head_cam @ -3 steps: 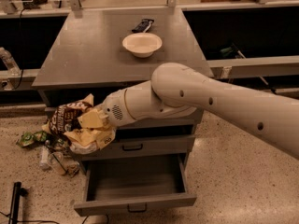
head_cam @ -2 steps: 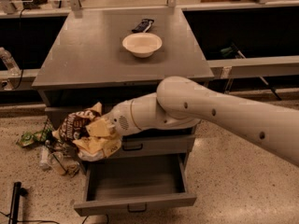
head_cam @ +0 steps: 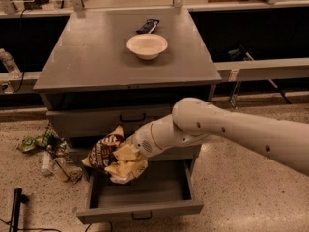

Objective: Place brown chip bag into bottom drawer

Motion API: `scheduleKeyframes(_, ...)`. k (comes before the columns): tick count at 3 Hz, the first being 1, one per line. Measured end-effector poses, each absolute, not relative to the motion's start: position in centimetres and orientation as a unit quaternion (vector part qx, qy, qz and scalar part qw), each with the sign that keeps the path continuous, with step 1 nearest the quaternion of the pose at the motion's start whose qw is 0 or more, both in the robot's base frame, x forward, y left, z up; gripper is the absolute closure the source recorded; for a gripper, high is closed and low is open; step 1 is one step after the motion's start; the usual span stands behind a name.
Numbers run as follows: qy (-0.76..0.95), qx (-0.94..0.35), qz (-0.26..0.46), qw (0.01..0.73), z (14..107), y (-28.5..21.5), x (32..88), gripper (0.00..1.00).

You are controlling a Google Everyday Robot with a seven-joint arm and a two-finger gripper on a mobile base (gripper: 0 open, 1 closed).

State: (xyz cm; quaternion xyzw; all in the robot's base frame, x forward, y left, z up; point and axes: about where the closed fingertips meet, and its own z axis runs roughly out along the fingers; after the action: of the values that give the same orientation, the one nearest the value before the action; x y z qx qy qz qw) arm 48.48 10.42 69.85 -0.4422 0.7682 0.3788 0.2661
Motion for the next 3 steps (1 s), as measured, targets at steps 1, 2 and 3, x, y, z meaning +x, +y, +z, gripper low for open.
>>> scheduleKeyframes(1,0.788,-0.473,0.338,0.201,63.0,6.0,47.9,1.00)
scheduleKeyframes(2,0.788,-0.473,0.338,0.201,63.0,6.0,47.9,1.00)
scheduleKeyframes(3,0.772,-0.493,0.349,0.198,58.6,5.5,47.7,1.00)
